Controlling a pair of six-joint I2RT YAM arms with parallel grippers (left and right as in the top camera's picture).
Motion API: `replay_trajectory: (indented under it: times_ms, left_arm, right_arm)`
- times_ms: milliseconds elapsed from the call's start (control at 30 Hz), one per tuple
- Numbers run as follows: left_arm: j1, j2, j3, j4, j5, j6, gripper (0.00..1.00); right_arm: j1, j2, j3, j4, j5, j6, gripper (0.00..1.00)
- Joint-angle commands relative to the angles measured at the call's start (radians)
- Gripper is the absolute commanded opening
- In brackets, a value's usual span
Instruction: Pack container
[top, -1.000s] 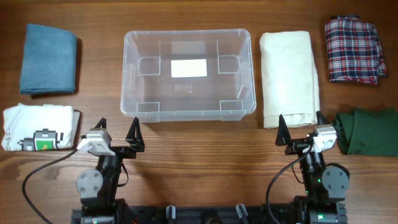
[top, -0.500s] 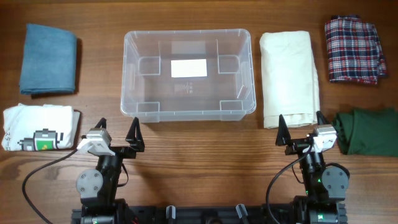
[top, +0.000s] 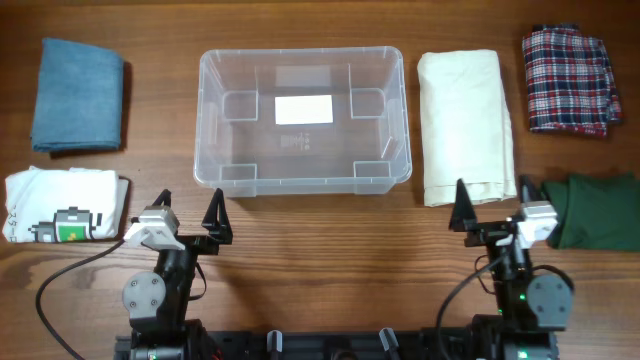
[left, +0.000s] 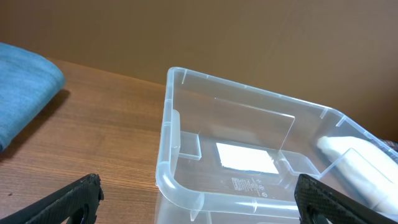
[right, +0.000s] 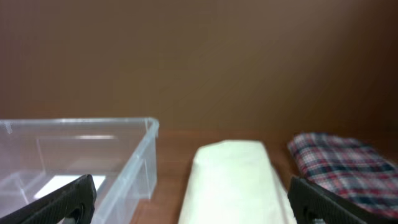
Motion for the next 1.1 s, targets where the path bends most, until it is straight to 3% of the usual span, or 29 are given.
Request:
replay_trajectory:
  times_ms: [0, 233, 400, 600, 733, 900, 1067]
  left_arm:
    - [0.000, -0.007, -0.004, -0.005, -0.002, 0.016, 1.00]
    - [0.000, -0.007, -0.004, -0.005, -0.002, 0.016, 1.00]
    - [0.000, -0.007, -0.004, -0.005, -0.002, 0.016, 1.00]
    - [0.000, -0.007, -0.004, -0.005, -0.002, 0.016, 1.00]
    - [0.000, -0.007, -0.004, -0.005, -0.002, 0.016, 1.00]
    - [0.000, -0.007, -0.004, -0.005, -0.002, 0.016, 1.00]
    - [0.000, -0.007, -0.004, -0.005, -0.002, 0.016, 1.00]
  right_arm:
    - [-0.005, 0.177, 0.268, -0.092, 0.136, -0.040, 1.00]
    - [-0.043, 0.848, 0.919, -0.425, 0.142, -0.146, 1.00]
    - [-0.132, 1.206, 1.215, -0.676, 0.054, -0.283, 1.00]
    - [-0.320, 1.474, 1.236, -0.701, -0.295, -0.287, 1.00]
    - [-0.409, 1.598, 1.235, -0.707, -0.416, -0.291, 1.00]
    - [-0.441, 1.733, 1.233, -0.756, -0.518, -0.430, 1.00]
    - [-0.442, 1.872, 1.232, -0.737, -0.649, -0.478, 1.00]
